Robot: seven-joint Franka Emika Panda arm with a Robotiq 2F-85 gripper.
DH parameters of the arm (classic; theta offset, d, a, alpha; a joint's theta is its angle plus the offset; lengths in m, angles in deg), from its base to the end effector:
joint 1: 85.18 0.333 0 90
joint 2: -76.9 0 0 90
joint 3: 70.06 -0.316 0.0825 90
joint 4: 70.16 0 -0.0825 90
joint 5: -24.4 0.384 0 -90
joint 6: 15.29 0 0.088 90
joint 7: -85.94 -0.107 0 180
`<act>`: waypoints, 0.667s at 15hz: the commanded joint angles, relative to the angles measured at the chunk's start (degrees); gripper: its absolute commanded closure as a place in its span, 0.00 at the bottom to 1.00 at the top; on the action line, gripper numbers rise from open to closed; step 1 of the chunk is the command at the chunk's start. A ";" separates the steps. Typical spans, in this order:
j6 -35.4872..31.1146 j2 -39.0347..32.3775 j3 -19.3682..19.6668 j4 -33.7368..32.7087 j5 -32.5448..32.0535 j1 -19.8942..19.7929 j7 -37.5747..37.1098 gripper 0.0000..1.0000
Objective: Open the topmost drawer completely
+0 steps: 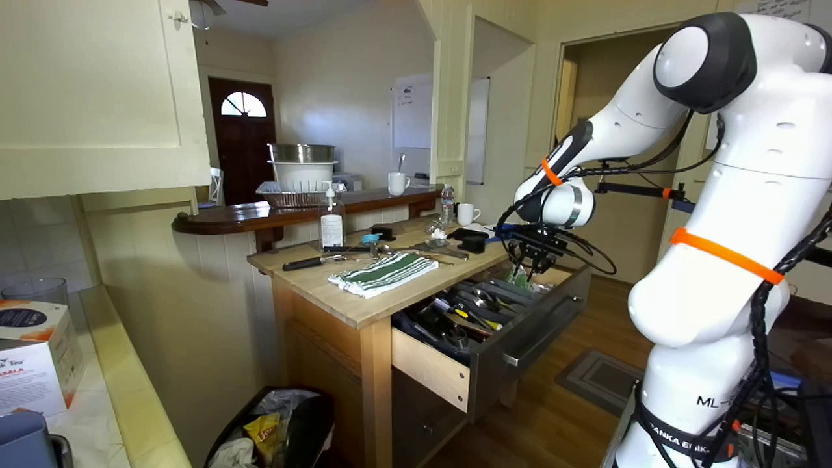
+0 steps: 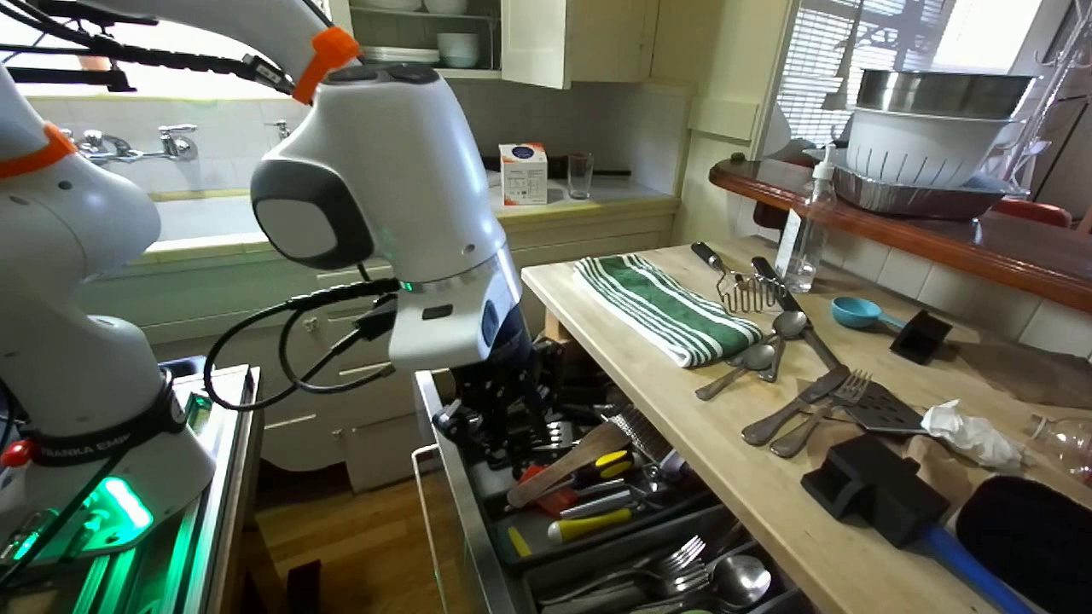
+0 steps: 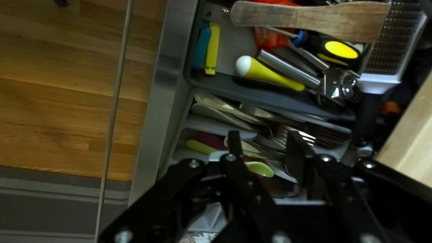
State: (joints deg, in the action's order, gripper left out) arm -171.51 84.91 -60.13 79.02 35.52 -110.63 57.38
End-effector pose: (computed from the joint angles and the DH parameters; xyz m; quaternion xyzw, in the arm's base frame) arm 0.3672 -0.2686 0.3280 -0.7924 0.5931 -0.1317 0.0545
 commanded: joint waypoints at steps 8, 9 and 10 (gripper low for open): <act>9.58 -10.81 6.81 -6.19 -15.32 3.23 -12.06 1.00; 11.30 -11.13 7.31 -6.55 -15.49 3.51 -12.58 1.00; 12.67 -11.28 7.71 -6.79 -15.09 3.76 -12.69 1.00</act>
State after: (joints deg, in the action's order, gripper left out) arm -163.58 75.09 -54.38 74.19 21.97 -108.56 47.36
